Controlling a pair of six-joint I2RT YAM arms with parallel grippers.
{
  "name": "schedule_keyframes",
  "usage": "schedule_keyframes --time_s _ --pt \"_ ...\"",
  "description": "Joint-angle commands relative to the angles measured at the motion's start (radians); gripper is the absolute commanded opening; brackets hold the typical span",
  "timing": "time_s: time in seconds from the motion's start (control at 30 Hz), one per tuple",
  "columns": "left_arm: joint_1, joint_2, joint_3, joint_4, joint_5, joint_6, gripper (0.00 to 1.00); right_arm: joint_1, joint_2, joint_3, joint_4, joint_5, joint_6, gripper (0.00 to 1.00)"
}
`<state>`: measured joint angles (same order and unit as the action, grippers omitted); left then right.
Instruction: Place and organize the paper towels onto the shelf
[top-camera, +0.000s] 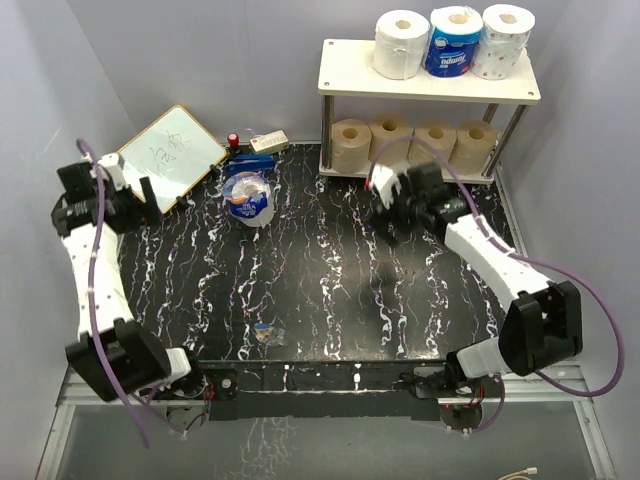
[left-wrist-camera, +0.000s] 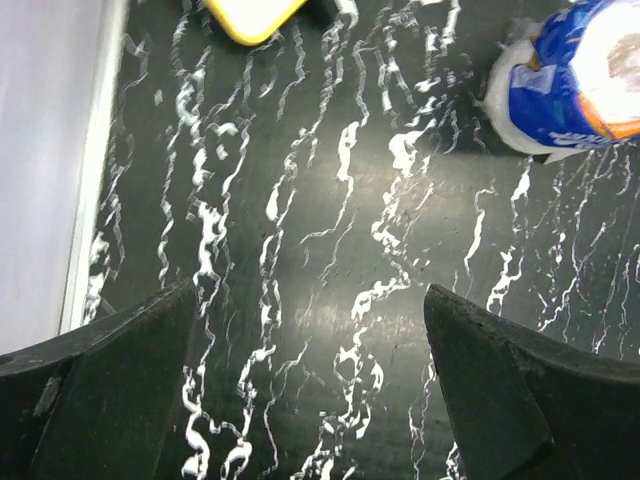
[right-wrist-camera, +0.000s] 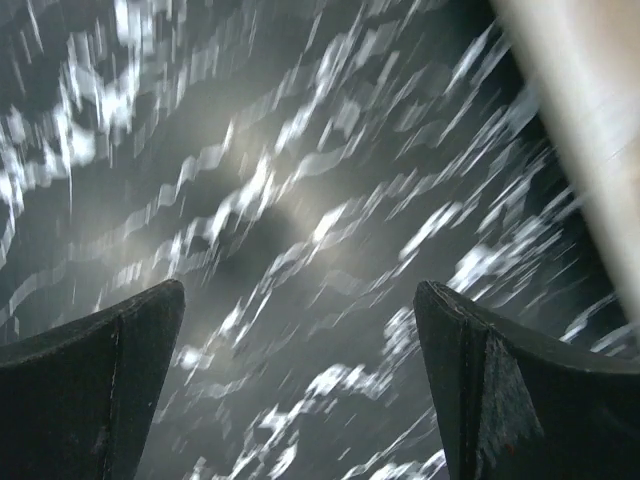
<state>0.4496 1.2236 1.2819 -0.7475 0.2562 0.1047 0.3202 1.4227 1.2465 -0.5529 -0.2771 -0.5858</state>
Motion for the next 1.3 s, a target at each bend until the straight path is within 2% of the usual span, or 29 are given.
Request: schedule_keyframes --time_s 0.0,0.03,0.07,0.1,0.23,0.33,0.43,0.57,0.87,1.27 --pt "-0.184 0.128 0.154 -0.001 0.000 0.027 0.95 -0.003 -0.103 -0.264 0.043 0.198 0.057 0.98" --pt "-0.247 0.181 0.191 -0.011 -0.032 0.027 0.95 -0.002 -0.134 -0.308 0.083 0.220 0.104 0.98" --pt "-0.313 0.237 0.240 -0.027 -0.057 0.102 0.96 -0.003 -0.160 -0.338 0.115 0.240 0.147 0.98" --pt "-0.344 0.289 0.289 -0.039 -0.062 0.159 0.96 -0.002 -0.184 -0.362 0.138 0.253 0.173 0.98" --pt "-0.426 0.474 0.480 -0.066 -0.025 0.190 0.96 -0.009 -0.239 -0.382 0.132 0.248 0.171 0.98" --pt "-0.494 0.552 0.557 -0.052 -0.030 0.234 0.97 -0.073 -0.247 -0.365 0.026 0.122 0.130 0.98" --pt "-0.560 0.631 0.601 -0.065 -0.041 0.302 0.98 -0.151 -0.281 -0.409 0.022 -0.013 0.147 0.98" --pt "-0.643 0.681 0.602 -0.068 -0.084 0.321 0.98 -0.283 -0.318 -0.467 0.069 -0.115 0.165 0.98" --pt "-0.790 0.733 0.593 -0.038 -0.177 0.306 0.97 -0.291 -0.238 -0.458 0.054 -0.129 0.151 0.98" --pt "-0.817 0.757 0.533 0.028 -0.293 0.328 0.97 -0.291 -0.222 -0.454 0.050 -0.146 0.152 0.98"
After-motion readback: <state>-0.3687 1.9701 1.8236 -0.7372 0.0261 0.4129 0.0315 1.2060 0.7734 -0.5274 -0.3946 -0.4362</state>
